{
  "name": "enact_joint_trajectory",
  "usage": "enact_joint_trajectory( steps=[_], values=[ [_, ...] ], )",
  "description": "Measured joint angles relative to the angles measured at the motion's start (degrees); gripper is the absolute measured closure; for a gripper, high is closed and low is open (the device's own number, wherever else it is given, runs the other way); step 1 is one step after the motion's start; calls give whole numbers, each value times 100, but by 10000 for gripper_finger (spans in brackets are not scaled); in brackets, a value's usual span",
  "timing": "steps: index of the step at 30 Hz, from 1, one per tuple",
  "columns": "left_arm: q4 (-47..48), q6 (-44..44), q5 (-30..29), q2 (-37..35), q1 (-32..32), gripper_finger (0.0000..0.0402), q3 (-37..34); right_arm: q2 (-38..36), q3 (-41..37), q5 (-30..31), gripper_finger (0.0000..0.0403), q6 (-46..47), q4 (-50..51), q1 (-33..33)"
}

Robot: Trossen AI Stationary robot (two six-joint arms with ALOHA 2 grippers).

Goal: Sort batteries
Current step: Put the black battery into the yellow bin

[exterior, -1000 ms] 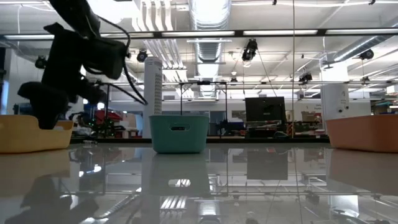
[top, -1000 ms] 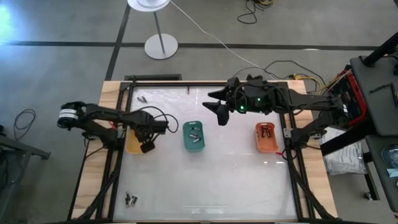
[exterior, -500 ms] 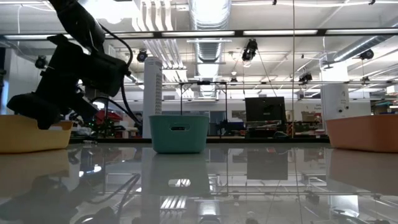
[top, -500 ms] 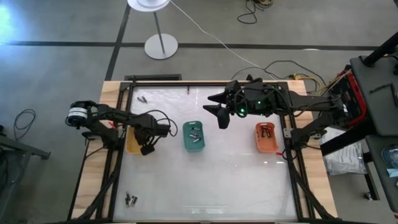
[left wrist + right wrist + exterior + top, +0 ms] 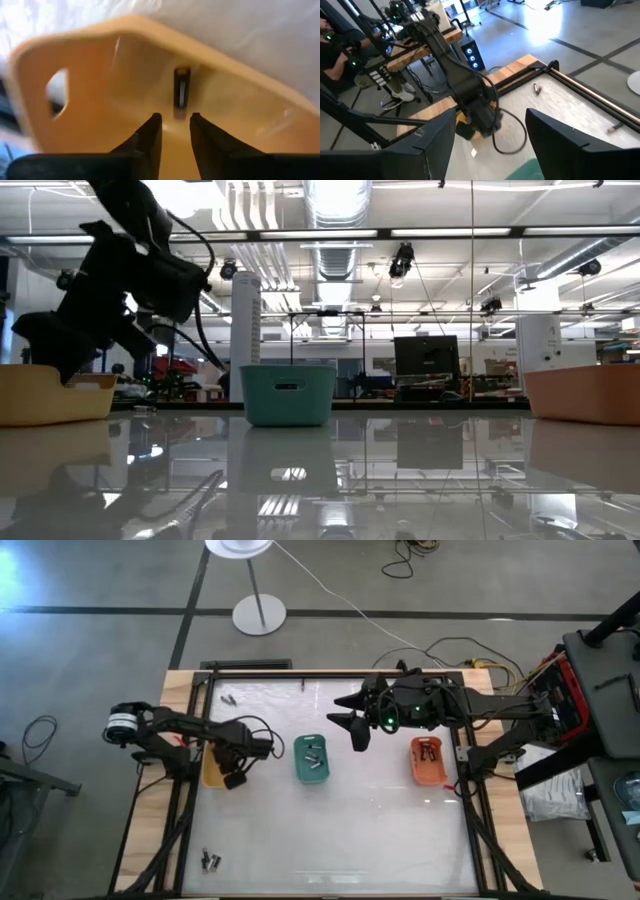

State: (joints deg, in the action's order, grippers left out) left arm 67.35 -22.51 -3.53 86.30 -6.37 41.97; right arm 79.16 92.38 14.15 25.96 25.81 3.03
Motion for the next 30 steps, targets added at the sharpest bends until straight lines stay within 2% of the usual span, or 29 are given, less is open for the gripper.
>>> enact_joint_trajectory(
  steps=[6,9,11,14,18,21,24,27,30],
  values=[
    [1246,-529,-8,-132,0,272,890,-91,-2,2,168,73,289,-2],
    [1286,-680,-39,-404,3,253,1485,-136,-2,2,162,189,564,-2],
    [907,-808,-220,-614,-35,244,1857,-185,-2,11,158,278,931,-2],
    [-198,-1190,-622,-888,-236,234,2313,-307,-7,235,152,210,1592,-56],
    [-1951,-1821,-795,-949,-707,232,2650,-562,-7,50,141,-799,1352,-370],
    [-2899,-2214,-1038,-625,-1116,234,2834,-795,-7,-429,133,-1613,960,-749],
    [-3154,-2503,-1280,76,-1635,235,3274,-1024,-7,-799,127,-2225,934,-1130],
    [-2951,-2539,-1099,964,-2167,235,4035,-1256,-7,-1034,121,-2654,1190,-1492],
    [-2459,-2498,-488,1938,-2627,235,4966,-1507,-7,-1118,114,-2986,1565,-1792]
  ],
)
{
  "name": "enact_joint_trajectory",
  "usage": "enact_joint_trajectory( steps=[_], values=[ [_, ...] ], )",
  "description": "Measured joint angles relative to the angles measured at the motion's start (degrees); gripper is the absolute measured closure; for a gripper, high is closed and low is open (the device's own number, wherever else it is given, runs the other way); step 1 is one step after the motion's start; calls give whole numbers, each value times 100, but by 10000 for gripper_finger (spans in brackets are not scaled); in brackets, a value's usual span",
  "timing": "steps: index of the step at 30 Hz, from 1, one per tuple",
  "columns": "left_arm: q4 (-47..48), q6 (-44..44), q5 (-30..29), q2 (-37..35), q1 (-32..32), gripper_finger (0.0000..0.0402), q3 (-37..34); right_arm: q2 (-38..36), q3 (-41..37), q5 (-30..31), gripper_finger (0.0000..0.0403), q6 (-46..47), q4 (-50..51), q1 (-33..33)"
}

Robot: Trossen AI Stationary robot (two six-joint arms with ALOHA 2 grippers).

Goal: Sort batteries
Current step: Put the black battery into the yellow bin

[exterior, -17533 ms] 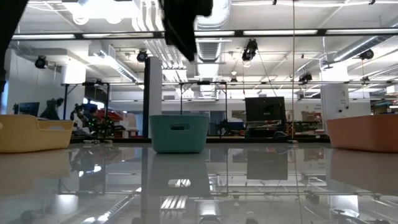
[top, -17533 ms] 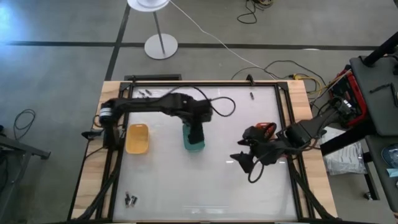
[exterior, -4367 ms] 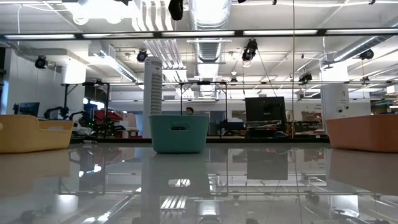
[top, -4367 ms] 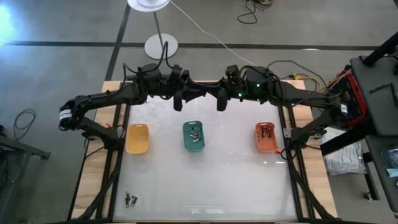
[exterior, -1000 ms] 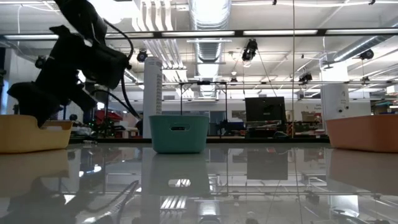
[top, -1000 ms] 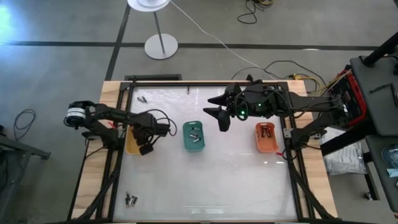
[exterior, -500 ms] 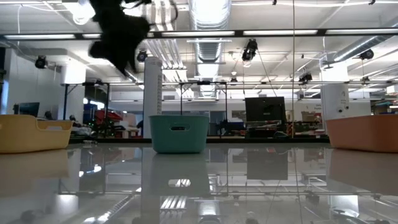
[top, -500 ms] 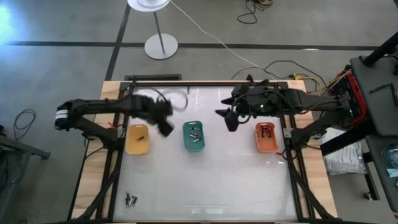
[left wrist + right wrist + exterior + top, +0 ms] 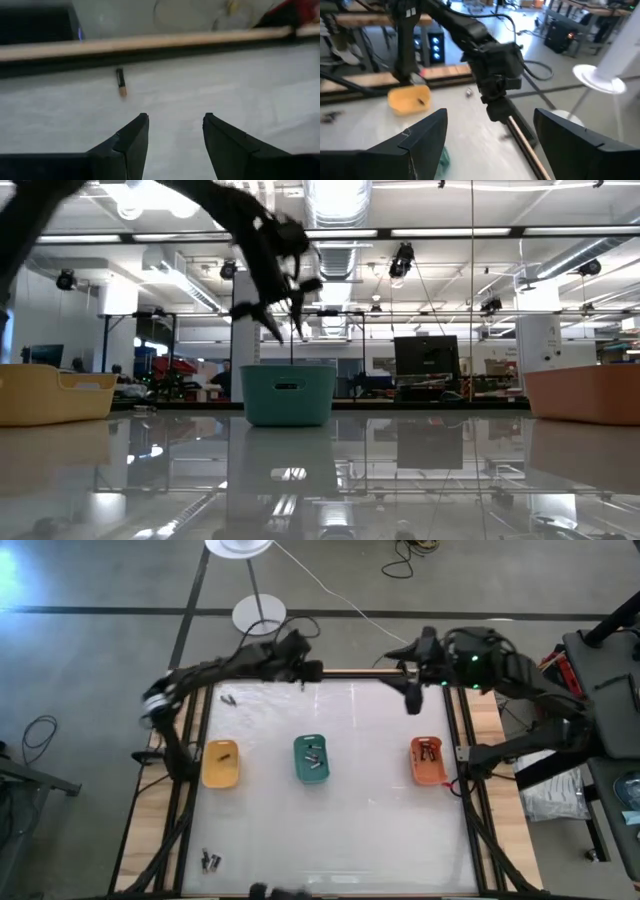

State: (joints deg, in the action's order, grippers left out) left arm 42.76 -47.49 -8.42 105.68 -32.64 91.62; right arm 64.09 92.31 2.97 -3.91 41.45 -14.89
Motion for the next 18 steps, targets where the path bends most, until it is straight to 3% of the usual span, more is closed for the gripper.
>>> enact_joint_trajectory(
  steps=[6,15,18],
  values=[
    [1468,353,431,1845,-531,235,1790,-331,0,-4,100,-259,647,-203],
    [3118,761,33,3711,-626,235,4319,-477,0,-3,93,-197,951,-203],
    [3139,722,123,3826,-658,235,4014,-474,0,-1,99,44,957,-203]
  ],
)
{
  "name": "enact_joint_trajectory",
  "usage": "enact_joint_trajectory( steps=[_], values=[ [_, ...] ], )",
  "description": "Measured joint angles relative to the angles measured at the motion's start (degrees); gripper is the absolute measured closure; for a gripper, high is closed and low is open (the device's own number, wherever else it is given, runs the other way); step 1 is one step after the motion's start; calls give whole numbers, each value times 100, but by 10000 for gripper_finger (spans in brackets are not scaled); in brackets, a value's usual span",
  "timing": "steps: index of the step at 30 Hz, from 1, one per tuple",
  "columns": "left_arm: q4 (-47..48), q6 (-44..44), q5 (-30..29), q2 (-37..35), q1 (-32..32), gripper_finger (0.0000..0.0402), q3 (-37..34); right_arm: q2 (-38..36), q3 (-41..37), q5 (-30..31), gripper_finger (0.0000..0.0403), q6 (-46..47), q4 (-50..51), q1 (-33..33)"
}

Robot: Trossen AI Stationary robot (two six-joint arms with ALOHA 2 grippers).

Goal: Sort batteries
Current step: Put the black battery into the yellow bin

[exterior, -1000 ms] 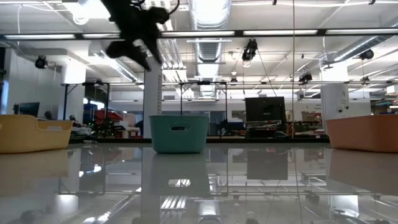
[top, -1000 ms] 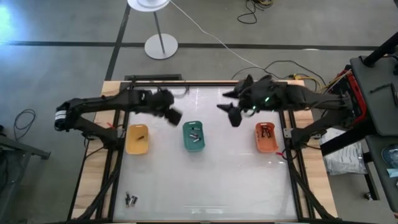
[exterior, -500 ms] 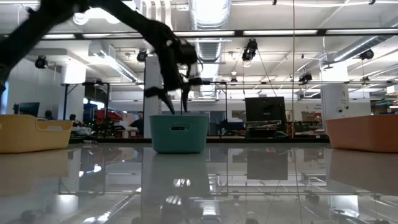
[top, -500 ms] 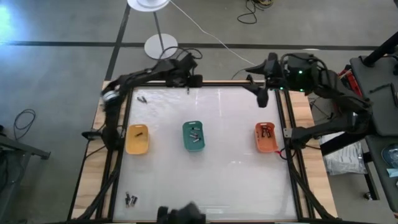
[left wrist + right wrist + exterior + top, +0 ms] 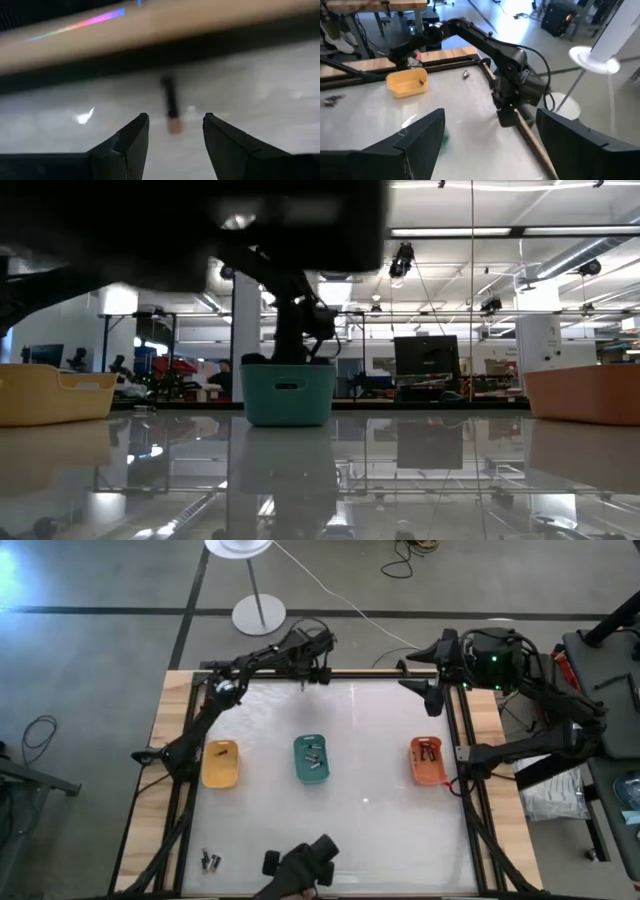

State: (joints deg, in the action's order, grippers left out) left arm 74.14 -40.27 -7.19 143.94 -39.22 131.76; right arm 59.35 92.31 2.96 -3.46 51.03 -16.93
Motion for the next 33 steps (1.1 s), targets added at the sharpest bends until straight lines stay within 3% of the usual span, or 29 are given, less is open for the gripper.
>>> enact_joint_trajectory(
  steps=[5,19,33],
  values=[
    [-84,44,93,-81,-42,235,-549,7,-2,2,109,276,57,0],
    [-594,177,114,-72,-221,242,-230,275,-11,4,103,797,63,2],
    [-742,50,398,-119,-355,268,-916,420,-13,4,116,942,104,2]
  ],
)
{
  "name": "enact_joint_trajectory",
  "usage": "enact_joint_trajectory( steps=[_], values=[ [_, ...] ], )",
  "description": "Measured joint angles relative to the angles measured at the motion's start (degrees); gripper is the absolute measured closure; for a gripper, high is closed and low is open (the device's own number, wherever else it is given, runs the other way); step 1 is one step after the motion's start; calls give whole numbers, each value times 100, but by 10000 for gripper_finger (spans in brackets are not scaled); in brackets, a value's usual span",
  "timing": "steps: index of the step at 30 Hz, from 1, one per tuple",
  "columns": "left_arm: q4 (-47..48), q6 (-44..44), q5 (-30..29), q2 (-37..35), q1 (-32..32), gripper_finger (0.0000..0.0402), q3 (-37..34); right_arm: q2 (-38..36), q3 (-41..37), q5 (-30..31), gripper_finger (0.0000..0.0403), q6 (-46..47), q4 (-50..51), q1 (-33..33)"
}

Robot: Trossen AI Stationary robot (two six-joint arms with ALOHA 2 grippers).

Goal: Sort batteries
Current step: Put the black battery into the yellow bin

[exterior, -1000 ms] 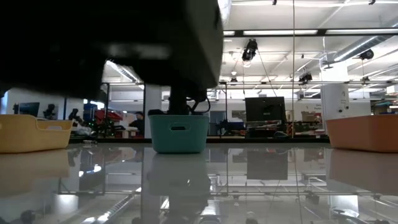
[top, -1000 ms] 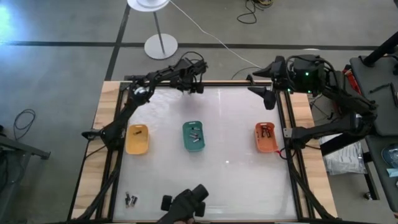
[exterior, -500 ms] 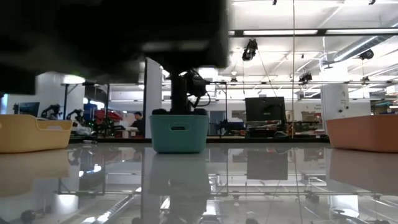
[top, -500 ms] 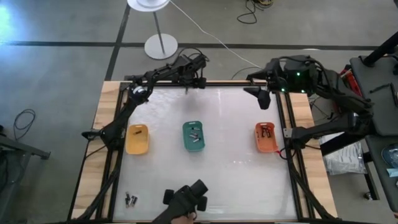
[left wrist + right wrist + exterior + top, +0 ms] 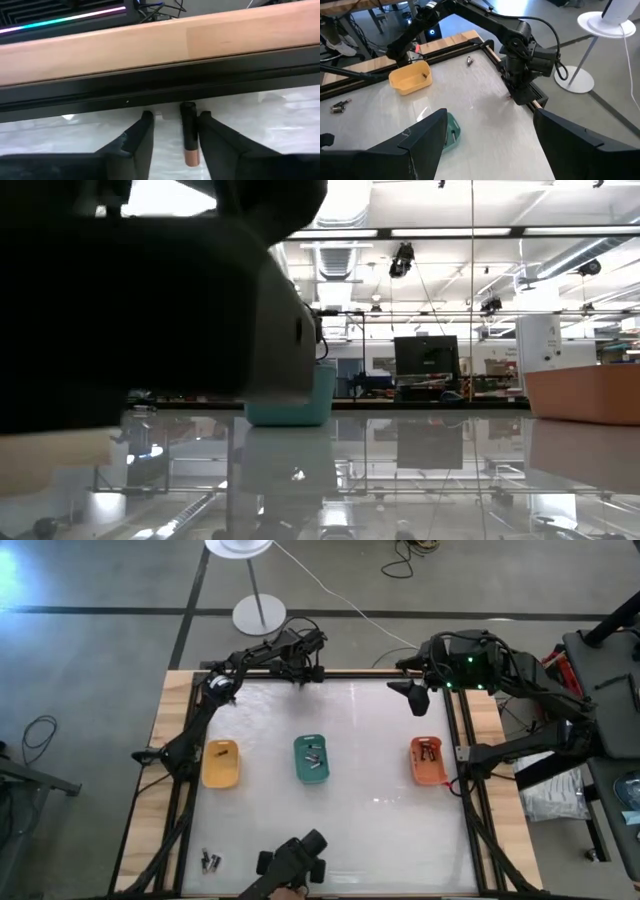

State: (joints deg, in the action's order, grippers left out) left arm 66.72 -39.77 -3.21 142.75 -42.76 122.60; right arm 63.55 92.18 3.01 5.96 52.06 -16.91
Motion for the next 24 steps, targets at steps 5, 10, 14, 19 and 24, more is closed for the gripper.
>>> enact_joint_trajectory(
  steps=[5,10,14,19,24],
  values=[
    [-9,68,90,11,21,347,-51,0,0,0,122,-61,-6,0],
    [76,285,119,50,28,386,251,0,0,0,119,-113,-56,0],
    [71,719,136,42,124,393,756,0,-2,0,110,-258,-52,0],
    [-497,853,133,-852,421,395,1096,36,-4,197,102,-308,-302,0],
    [-1581,1004,192,-1964,731,395,882,171,-7,310,105,-431,-861,-2]
  ],
)
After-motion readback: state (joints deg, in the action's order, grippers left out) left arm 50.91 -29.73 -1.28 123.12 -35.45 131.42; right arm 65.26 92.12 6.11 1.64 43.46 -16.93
